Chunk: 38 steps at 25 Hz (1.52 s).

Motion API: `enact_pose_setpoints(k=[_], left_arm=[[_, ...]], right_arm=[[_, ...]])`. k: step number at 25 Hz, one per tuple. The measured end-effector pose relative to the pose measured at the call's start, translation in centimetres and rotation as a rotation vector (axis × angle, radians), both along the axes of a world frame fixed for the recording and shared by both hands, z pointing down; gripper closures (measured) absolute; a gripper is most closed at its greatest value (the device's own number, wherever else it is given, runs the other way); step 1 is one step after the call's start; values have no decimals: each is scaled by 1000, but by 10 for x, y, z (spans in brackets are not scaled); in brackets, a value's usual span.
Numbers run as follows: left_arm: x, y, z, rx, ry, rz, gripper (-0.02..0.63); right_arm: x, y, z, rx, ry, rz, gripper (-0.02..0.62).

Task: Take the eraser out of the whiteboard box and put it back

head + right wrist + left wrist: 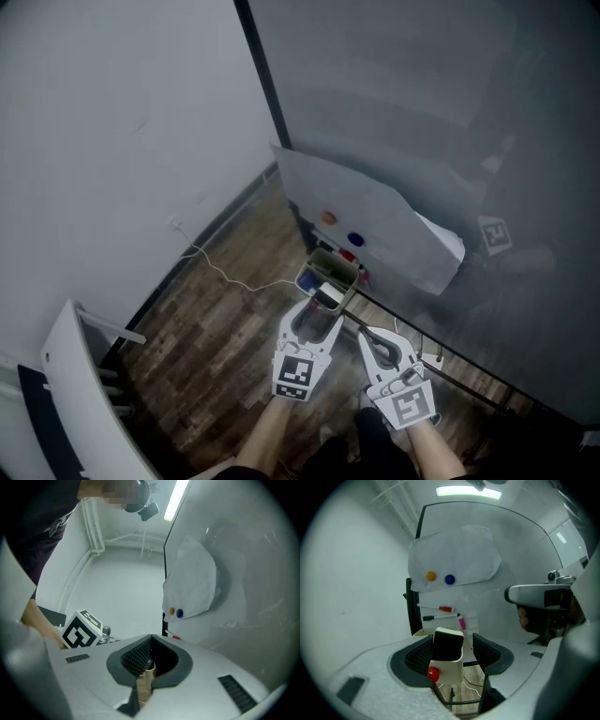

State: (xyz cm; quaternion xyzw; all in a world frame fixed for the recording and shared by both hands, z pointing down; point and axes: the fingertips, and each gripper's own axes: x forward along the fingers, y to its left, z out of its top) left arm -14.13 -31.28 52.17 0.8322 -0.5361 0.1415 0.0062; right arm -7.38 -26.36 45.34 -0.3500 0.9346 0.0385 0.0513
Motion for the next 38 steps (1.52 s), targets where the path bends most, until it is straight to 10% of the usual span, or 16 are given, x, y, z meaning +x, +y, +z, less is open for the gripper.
enact_pose_setpoints(k=[23, 38], left_arm=[[-1, -34, 14, -42, 33, -34, 379], [1, -5, -69, 114, 126, -34, 380]], right_arm=[[12, -31, 17, -25, 8, -30, 592], [33, -50, -34, -375, -415, -117, 592]])
